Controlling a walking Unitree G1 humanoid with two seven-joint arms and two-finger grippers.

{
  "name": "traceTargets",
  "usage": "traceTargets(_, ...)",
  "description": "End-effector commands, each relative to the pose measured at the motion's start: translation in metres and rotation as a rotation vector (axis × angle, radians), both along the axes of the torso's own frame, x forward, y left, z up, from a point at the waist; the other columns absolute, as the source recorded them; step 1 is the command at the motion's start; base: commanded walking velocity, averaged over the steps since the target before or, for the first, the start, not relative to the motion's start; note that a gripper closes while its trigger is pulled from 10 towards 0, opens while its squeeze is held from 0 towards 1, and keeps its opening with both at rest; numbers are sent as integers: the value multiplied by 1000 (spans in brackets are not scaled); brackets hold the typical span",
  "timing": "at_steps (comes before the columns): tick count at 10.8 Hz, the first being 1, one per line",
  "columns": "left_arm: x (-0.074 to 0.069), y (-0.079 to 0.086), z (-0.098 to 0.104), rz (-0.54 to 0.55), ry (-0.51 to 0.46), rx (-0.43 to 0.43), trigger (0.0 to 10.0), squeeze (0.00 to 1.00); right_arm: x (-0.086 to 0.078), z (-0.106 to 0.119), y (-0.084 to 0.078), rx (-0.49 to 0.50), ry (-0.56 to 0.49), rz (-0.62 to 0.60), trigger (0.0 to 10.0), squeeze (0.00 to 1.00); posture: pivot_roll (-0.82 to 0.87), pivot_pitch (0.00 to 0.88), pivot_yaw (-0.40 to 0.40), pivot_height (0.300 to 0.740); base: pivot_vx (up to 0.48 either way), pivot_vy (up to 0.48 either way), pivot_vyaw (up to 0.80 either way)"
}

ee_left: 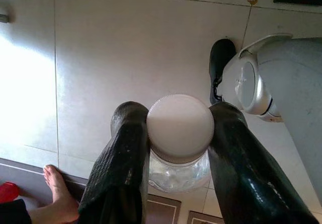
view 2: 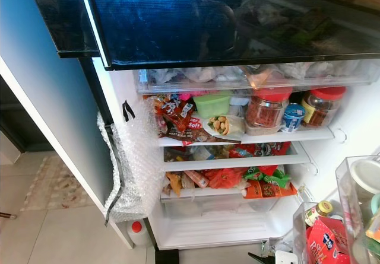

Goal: Restocking fridge

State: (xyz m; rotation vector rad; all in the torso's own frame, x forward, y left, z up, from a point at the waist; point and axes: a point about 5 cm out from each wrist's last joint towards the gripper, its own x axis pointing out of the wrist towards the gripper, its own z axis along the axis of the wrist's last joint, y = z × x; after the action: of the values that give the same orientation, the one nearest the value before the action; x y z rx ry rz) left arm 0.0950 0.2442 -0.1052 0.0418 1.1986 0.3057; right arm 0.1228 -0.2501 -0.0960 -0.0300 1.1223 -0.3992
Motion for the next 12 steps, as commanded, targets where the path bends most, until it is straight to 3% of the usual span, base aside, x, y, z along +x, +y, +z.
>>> traceTargets(1,-1,3,0,1,15,8,10000,0,-1,2,-6,-34,3,-38,10000,0,-27,0,-24,740,0,0,0)
traceTargets(3,-1,3,0,4,14,6,10000,0,-1,2,-7,-53,-3,-69,10000,0,-28,0,-21,740,0,0,0)
traceTargets(5,-1,4,1,1,12,8,10000,0,-10,8,-32,-101,-26,-96,10000,0,-31,0,-18,740,0,0,0)
traceTargets(9,-2,4,1,2,16,11,10000,0,-18,17,-58,-158,-29,-166,10000,0,-25,0,-16,740,0,0,0)
traceTargets(12,-2,4,1,0,16,7,10000,0,-16,19,-62,-158,-36,-156,10000,0,-27,0,-16,740,0,0,0)
